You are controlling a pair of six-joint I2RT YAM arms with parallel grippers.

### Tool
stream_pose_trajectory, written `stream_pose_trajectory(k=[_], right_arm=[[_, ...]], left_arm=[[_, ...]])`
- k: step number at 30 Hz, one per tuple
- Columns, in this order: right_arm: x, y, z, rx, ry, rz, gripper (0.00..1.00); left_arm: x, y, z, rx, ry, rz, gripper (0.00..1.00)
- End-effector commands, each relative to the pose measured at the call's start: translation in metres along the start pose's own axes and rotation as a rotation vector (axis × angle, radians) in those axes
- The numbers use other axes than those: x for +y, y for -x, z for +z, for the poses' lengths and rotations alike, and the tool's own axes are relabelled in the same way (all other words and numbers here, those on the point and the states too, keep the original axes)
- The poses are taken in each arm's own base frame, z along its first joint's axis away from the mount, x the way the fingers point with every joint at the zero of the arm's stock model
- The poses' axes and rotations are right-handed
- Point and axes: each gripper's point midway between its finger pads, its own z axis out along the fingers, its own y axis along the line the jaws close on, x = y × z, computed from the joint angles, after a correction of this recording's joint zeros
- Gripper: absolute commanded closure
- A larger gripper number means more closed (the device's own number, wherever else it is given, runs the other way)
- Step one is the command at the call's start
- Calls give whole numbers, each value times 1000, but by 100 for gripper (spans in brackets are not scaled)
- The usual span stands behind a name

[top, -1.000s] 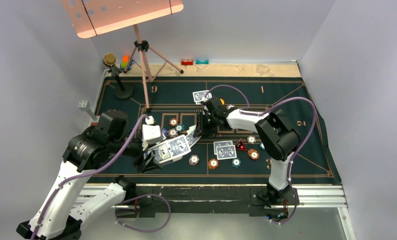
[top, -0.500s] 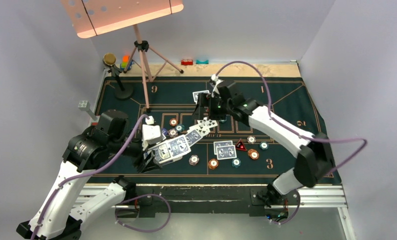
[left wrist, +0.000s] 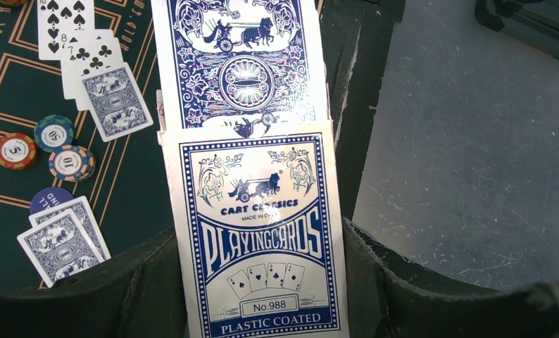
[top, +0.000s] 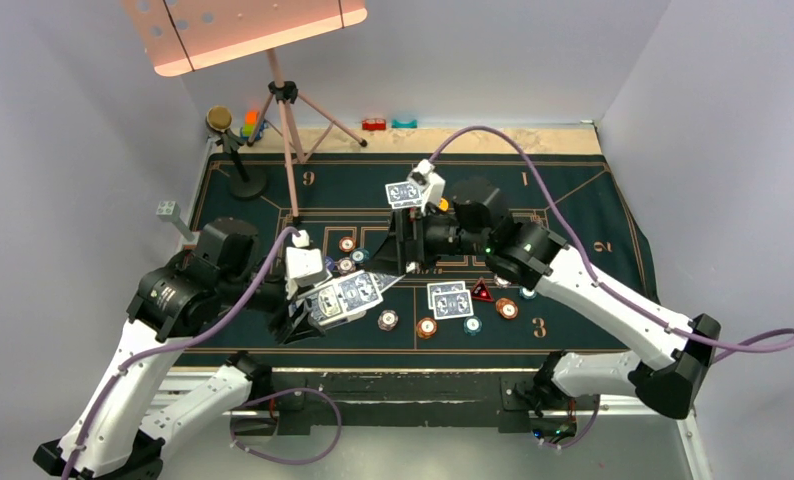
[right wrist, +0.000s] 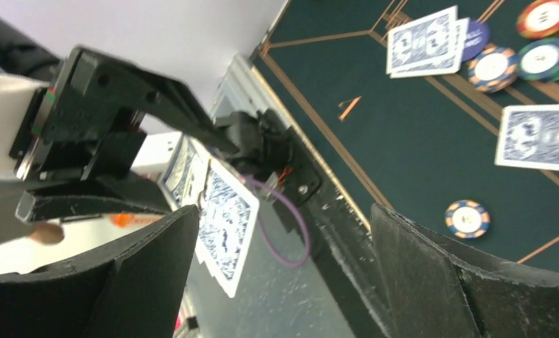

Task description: Distribute texas hold em gaming equipment

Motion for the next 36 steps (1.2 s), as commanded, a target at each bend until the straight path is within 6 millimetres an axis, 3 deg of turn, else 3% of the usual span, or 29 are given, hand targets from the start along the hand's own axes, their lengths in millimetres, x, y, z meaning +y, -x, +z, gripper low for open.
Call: stream_pose_trajectory(k=[1,6,11,15,20,27,31,36], right_arm=[[42,-12,5,64,124,2,4],[57,-35,19,144,163,-6,3],[54,-38,22,141,147,-7,2],[50,-38,20,148,117,-17,21],[41,-28,13,111,35,-53,36],[44,-17,3,76,9,-80,47],[42,-16,2,74,-7,-89,63],[36,-15,1,74,-41,-101,70]], left_arm=[[-3,21,-4,-66,-12,31,100],[-2,22,-5,-65,-10,31,100],[-3,23,-6,-67,-9,34,100],[-3,23,-6,-67,-9,36,100],[-4,23,-7,-67,-11,36,100],[-4,22,-6,-65,-14,33,100],[-5,22,-7,-66,-13,34,100],[-5,21,-7,-65,-12,36,100]])
